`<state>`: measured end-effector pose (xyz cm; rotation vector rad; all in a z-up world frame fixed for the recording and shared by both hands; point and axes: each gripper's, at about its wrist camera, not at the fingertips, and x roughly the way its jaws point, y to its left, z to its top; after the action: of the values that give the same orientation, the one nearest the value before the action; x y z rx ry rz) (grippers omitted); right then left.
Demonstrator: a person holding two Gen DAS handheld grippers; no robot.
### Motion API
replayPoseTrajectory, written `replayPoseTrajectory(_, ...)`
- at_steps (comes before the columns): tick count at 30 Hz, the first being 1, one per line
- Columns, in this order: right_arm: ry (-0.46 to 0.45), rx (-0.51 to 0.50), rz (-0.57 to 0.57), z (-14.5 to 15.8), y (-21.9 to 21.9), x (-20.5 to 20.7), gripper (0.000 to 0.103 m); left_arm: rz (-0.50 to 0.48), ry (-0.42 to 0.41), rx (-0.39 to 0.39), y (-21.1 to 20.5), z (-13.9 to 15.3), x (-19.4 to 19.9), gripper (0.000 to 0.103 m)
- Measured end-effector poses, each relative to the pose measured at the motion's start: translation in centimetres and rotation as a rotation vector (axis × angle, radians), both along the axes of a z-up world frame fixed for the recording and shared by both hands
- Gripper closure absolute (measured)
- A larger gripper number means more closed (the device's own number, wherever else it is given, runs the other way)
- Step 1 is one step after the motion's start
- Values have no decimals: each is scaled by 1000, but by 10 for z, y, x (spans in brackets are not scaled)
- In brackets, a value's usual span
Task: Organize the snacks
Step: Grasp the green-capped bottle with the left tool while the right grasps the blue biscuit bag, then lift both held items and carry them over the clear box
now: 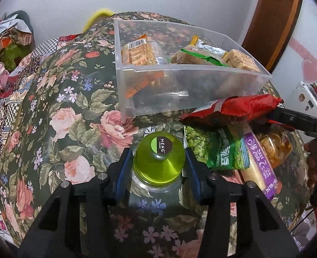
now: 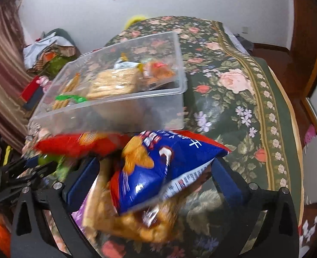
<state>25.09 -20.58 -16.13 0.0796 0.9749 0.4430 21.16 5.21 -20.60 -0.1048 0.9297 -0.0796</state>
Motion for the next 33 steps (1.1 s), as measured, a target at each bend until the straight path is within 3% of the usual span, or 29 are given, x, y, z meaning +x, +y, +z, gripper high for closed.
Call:
replayPoseTrajectory(4,38,19,-17,-10,-5,10,0,0,-16,10,-1,0,-2,55)
replayPoseTrajectory(7,69,47,-15,-19,-9,13,13,4,-18,18,-2,1,-3,55)
replayPoseTrajectory(11,46,48,-16,-17,-14,8,26,7,-20,29,-2,3,-6,55)
replayPoseTrajectory(15,22,28,-6,-11,-18,-3,33,13,-30,38,-2,10,-12,55)
replayPoseTrajectory(23,-53,-10,-21,12,-34,-25,34,33,-79,37,3,35,-22,55)
replayPoseTrajectory(33,-171,51,-6,62,-33,-34,34,42,-181,36,3,83,-27,55)
